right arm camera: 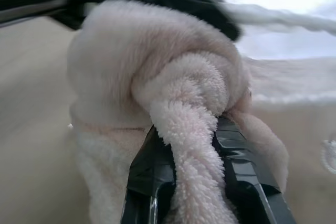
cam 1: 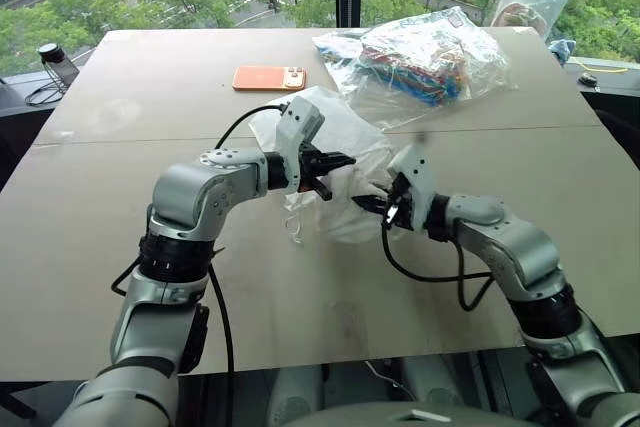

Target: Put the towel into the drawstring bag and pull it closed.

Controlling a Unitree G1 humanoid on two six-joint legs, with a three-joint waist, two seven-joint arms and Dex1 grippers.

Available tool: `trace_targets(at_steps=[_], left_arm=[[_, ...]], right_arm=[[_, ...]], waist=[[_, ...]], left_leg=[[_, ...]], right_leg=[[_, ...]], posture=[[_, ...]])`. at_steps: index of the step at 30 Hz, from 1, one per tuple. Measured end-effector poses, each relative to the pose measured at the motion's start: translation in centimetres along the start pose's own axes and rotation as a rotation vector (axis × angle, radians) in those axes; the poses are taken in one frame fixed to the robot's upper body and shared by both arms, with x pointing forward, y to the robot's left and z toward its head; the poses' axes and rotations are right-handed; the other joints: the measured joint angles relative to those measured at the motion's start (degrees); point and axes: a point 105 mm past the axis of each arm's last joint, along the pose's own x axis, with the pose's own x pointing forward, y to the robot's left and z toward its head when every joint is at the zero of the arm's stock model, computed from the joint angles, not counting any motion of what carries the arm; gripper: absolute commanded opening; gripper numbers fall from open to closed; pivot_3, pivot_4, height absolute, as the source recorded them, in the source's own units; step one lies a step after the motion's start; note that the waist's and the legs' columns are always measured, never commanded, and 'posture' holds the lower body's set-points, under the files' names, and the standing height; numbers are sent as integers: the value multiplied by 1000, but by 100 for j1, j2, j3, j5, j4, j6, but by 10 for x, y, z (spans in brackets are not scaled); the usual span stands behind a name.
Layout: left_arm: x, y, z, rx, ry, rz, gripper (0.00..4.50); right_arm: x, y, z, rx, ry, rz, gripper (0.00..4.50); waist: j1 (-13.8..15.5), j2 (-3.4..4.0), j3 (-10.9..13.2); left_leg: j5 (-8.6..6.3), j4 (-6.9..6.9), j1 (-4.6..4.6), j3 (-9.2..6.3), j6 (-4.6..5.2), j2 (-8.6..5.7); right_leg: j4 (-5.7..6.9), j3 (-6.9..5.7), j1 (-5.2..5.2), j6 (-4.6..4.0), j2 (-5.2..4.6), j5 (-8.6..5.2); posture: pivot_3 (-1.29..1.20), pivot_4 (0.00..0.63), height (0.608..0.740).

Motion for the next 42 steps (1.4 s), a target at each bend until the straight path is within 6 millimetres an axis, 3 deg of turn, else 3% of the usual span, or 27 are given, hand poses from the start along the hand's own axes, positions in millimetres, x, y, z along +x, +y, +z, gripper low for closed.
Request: trace_targets(at_steps=[4, 11, 20, 22, 26, 32, 37, 42], left_arm=[[-3, -1, -5, 12, 8, -1, 0], [-9, -3, -11, 23, 18, -6, 0], [-17, -12, -6, -42, 9, -70, 0], [-19, -20, 0, -101, -8, -130, 0], [-20, -51, 35, -177, -74, -323, 0], [-16, -58, 48, -274, -102, -382, 0], [-19, -52, 46, -292, -103, -348, 0], [-28, -33, 10, -371, -46, -251, 0]], right_arm=[[8, -13, -13, 94, 21, -76, 103], [14, -20, -15, 199, -17, -147, 103], [11, -21, 16, 565, -296, -90, 102], [8, -23, 22, 632, -355, -69, 102], [10, -14, 35, 684, -416, 23, 99], [20, 5, 41, 564, -393, 87, 94], [16, 1, 46, 684, -471, 118, 94], [-8, -6, 56, 779, -586, 147, 92]], waist=[[42, 0, 0], [17, 1, 0], [8, 4, 2], [17, 4, 3], [10, 6, 3], [-34, 14, 8], [1, 15, 8], [-3, 21, 11]], left_leg=[[0, 7, -31, -2, 0, -3], [0, 6, -24, -5, 0, -1], [0, 5, -27, -5, 0, -1], [0, 6, -29, -9, 0, -1], [0, 8, -29, -11, 1, -2], [0, 6, -23, -10, 0, 1], [1, 7, -27, -10, -1, -3], [0, 6, -28, -15, 0, -1]], right_leg=[[-3, -6, -23, 1, -6, 1], [3, -6, -22, 0, -2, 1], [2, -8, -23, 0, -4, 1], [2, -15, -22, 0, -5, 1], [2, -16, -21, 1, -6, 1], [8, -11, -24, 0, 2, 1], [5, -12, -22, 0, -7, 2], [5, -17, -23, -1, -4, 2]], posture=[[0, 150, 740], [0, 150, 740], [0, 150, 740], [0, 150, 740], [0, 150, 740], [0, 150, 740], [0, 150, 740], [0, 150, 740]])
